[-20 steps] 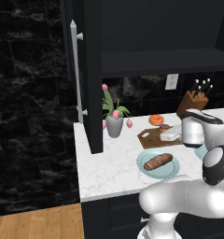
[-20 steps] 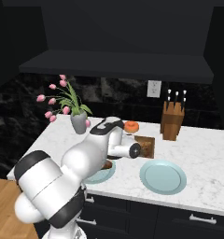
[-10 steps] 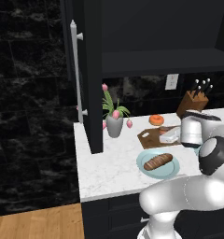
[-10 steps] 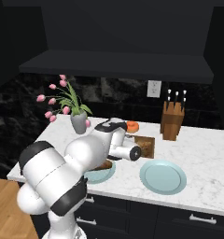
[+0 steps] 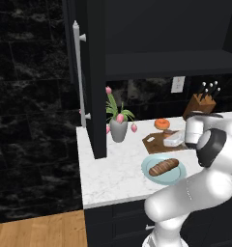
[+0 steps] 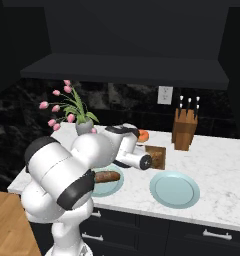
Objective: From the different types of pastries on the counter, select a croissant and place it on the cutting board. Then retrieve a jar of jam from the cabinet and place it alongside the croissant on the cutting board.
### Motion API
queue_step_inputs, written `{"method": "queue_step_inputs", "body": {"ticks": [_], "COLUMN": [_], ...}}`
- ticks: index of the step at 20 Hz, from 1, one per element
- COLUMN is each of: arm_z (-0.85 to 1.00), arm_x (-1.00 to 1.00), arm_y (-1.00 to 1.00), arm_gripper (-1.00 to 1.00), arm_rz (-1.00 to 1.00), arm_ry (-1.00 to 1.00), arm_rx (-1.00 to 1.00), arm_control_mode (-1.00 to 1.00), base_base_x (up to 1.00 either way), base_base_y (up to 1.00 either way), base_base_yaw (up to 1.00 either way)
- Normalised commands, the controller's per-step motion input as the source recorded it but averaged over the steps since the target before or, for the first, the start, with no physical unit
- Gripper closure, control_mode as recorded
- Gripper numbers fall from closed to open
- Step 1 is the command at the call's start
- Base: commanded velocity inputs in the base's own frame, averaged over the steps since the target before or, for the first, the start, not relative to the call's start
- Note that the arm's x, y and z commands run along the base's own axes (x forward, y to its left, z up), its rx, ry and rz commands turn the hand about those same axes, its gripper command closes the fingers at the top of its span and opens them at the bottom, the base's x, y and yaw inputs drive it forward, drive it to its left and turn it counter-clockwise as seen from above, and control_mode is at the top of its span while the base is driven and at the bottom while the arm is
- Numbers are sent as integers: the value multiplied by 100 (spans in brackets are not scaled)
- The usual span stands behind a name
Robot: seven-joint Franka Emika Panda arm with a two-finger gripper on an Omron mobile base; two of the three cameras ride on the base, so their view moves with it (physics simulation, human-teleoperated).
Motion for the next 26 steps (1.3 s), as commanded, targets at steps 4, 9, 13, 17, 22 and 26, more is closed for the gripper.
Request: {"method": "queue_step_inputs", "body": {"ticks": [4, 9, 13, 17, 22, 26], "arm_z": [-6, -14, -7, -3, 6, 46], "arm_x": [12, 2, 8, 11, 3, -7], "arm_y": [-7, -5, -6, -6, -10, -10], "arm_gripper": [100, -100, -100, -100, -100, -100], "arm_rz": [0, 0, 0, 0, 0, 0], "arm_ry": [0, 0, 0, 0, -2, -7], "arm_rx": [0, 0, 0, 0, 0, 2], "arm_control_mode": [-100, -100, -100, -100, -100, -100], "base_base_x": [0, 0, 0, 0, 0, 0], "base_base_y": [0, 0, 0, 0, 0, 0], "base_base_yaw": [0, 0, 0, 0, 0, 0]}}
